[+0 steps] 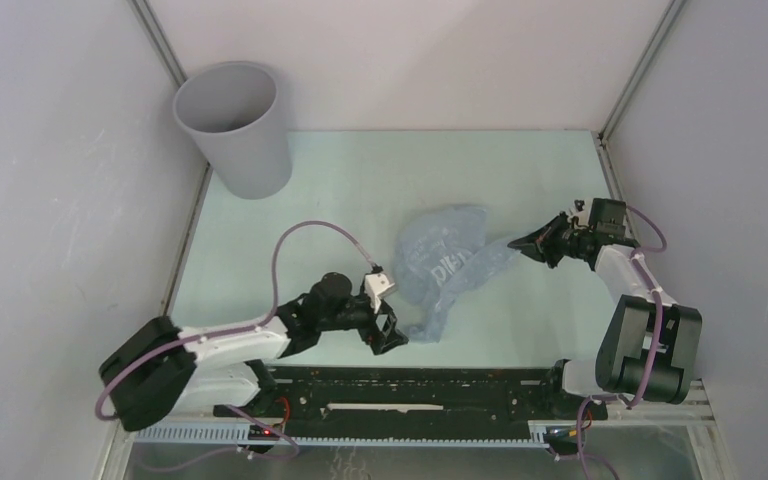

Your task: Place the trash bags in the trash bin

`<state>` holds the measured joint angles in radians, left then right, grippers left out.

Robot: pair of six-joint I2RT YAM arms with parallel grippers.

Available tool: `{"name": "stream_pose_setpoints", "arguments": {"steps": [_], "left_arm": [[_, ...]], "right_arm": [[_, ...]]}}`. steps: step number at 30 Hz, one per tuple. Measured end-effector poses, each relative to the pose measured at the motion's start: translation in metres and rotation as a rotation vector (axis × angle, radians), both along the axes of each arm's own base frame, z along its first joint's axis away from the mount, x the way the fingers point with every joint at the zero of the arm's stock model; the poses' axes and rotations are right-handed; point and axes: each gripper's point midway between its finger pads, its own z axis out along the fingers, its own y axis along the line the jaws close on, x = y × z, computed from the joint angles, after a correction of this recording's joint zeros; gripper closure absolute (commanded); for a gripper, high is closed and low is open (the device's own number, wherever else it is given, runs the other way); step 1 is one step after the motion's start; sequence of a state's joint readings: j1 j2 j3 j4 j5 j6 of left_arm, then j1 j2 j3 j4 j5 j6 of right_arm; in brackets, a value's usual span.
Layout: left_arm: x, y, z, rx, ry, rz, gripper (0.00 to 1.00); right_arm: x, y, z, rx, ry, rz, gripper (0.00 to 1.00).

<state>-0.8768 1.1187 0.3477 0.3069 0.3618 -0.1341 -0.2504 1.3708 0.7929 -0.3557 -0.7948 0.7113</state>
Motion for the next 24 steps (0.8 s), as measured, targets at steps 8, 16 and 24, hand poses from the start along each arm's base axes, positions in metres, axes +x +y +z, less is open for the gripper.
{"name": "stream_pose_setpoints", "arguments": {"steps": [8,16,24], "left_arm": [[-0.025,-0.027,-0.035,0.067,0.058,-0.152,0.09],[-0.004,-0.066,-0.007,-0.013,-0.017,-0.156,0.27],[0.002,-0.069,-0.007,-0.017,-0.017,-0.112,0.74]], "right_arm": [[-0.003,0.004,-0.001,-0.005,0.005,0.018,1.00],[-0.005,0.006,-0.002,-0.006,0.010,0.026,1.00],[-0.005,0.005,-0.002,-0.007,0.008,0.026,1.00]]}}
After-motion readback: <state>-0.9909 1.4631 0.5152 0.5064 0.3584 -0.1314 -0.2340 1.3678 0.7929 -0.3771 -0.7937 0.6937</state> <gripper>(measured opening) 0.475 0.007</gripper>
